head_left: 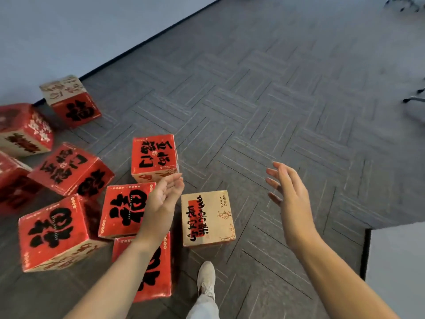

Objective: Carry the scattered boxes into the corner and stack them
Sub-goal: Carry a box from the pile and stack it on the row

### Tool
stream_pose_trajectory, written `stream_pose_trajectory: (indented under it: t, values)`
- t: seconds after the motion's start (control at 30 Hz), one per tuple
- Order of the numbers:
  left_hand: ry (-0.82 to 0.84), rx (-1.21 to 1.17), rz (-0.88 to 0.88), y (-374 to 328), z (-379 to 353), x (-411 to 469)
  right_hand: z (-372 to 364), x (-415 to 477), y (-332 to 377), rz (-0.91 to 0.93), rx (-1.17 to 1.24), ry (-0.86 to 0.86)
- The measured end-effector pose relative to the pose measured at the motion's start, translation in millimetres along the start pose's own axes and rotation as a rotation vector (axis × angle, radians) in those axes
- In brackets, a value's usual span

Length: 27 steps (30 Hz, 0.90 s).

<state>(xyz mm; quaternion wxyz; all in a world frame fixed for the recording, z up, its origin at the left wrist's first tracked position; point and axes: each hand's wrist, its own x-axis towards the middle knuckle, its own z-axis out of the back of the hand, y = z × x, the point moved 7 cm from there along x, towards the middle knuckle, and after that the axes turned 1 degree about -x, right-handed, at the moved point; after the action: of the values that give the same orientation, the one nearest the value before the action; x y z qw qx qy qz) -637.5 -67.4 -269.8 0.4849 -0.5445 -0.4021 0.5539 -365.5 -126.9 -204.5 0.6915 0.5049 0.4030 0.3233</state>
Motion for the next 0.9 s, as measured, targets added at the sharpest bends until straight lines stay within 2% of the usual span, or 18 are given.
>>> stream_pose_trajectory:
  t: [0.27,0.5,0.63,0.8,0.9]
  values:
    - [-0.122,0.016,0.239,159,-18,93,-47,127,-152,-0.140,-0.142,0.153]
    - [-0.275,0.002,0.460,370,-16,134,-103,215,-361,-0.284,-0.257,0.284]
    - [-0.361,-0.017,0.554,472,-24,139,-124,233,-470,-0.366,-0.345,0.331]
    - [-0.360,-0.026,0.619,546,-37,148,-128,239,-561,-0.438,-0.390,0.298]
    - [-0.341,0.014,0.691,568,-40,149,-123,242,-604,-0.589,-0.434,0.257]
